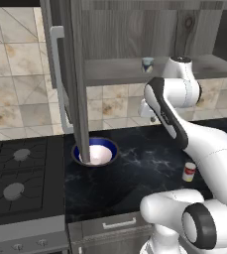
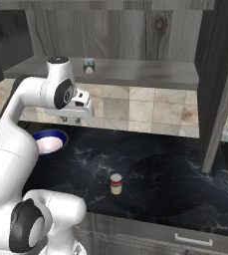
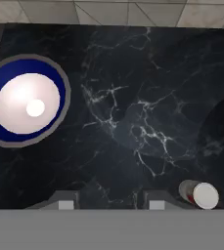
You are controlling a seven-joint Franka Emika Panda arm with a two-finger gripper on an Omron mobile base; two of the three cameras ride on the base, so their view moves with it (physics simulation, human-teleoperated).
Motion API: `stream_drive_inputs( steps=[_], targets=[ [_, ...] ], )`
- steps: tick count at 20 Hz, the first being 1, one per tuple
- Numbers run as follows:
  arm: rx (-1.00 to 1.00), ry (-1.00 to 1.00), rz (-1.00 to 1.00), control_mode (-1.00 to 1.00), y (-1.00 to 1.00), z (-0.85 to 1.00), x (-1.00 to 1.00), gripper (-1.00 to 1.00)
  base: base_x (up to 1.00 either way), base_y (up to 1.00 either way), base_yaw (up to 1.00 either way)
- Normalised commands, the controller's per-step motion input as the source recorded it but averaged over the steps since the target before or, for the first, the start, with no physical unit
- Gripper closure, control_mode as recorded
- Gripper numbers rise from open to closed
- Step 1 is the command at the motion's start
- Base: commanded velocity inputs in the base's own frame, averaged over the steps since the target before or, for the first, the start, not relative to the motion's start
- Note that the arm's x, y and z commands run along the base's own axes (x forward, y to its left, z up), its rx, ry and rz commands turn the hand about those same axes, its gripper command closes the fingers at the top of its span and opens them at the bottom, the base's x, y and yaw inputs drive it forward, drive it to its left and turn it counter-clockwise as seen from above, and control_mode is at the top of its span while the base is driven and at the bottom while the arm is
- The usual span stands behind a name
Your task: Restock the canned food cabinet by taking the new fresh canned food from the counter and placing it in the cabinet. Then, take the old canned food from the cabinet and place it on the counter.
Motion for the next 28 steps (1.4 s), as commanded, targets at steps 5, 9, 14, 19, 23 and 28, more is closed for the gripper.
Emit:
stream_drive_inputs(
  steps=[5,9,14,19,23,28],
  targets=[
    [0.04,-0.06,0.0,-1.0,-0.23,-0.01,-0.41,-1.0,0.0,0.0,0.0],
    [0.21,-0.04,-0.15,-1.0,-0.93,-0.34,-0.98,-1.0,0.0,0.0,0.0],
    [0.19,0.0,-0.21,-1.0,-1.0,-0.82,-0.92,-1.0,0.0,0.0,0.0],
    [0.02,0.0,-0.12,-1.0,-0.93,-1.0,-0.29,-1.0,0.0,0.0,0.0],
    [0.0,0.0,-0.11,-1.0,-0.49,-0.82,0.01,-1.0,0.0,0.0,0.0],
    [0.0,0.03,-0.14,-1.0,-0.04,-0.43,0.41,-1.0,0.0,0.0,0.0]
  ],
)
